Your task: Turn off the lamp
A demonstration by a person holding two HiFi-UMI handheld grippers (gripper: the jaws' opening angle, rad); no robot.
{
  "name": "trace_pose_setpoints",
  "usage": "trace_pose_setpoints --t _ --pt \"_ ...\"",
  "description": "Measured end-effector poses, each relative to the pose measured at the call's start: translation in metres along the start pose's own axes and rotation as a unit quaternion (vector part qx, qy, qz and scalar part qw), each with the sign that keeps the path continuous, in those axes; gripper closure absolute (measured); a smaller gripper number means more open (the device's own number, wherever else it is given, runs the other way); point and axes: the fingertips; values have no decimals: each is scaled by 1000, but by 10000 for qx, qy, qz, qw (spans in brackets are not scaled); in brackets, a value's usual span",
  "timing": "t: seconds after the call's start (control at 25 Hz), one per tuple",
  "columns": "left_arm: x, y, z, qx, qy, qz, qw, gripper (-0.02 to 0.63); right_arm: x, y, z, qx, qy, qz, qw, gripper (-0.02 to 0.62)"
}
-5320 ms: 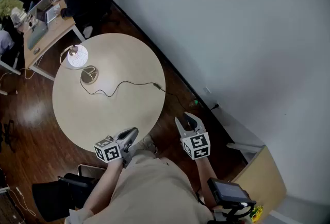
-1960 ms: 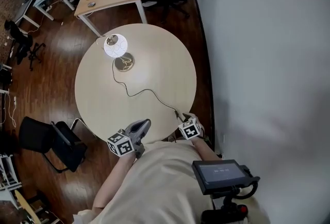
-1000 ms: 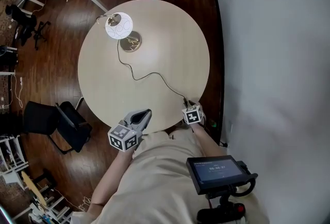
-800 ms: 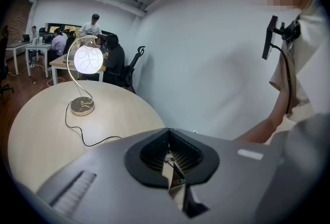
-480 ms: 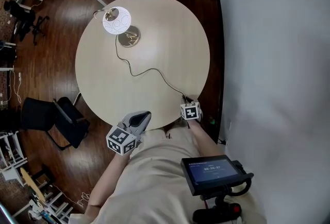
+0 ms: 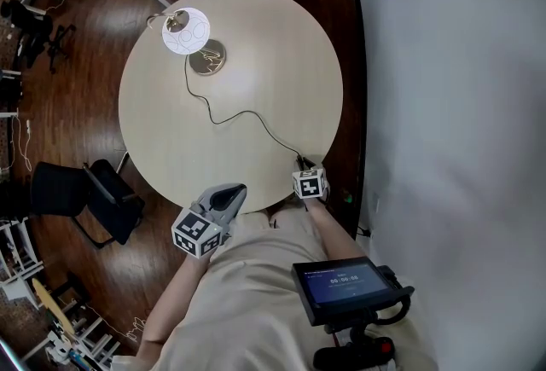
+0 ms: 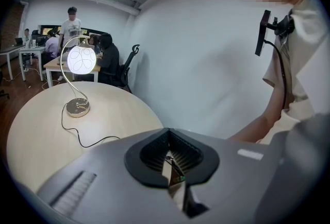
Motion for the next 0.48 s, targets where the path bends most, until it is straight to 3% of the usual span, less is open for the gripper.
trace_pose_setpoints --t 0.48 --pt "0 -1 5 -29 27 -24 10000 606 -3 4 -1 16 172 -210 9996 503"
Point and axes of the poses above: the fingertips, and each gripper's own axes: z backward along the fingers, x to its left, y out of its underside, and after that the axes turned 13 degrees about -y, right-handed
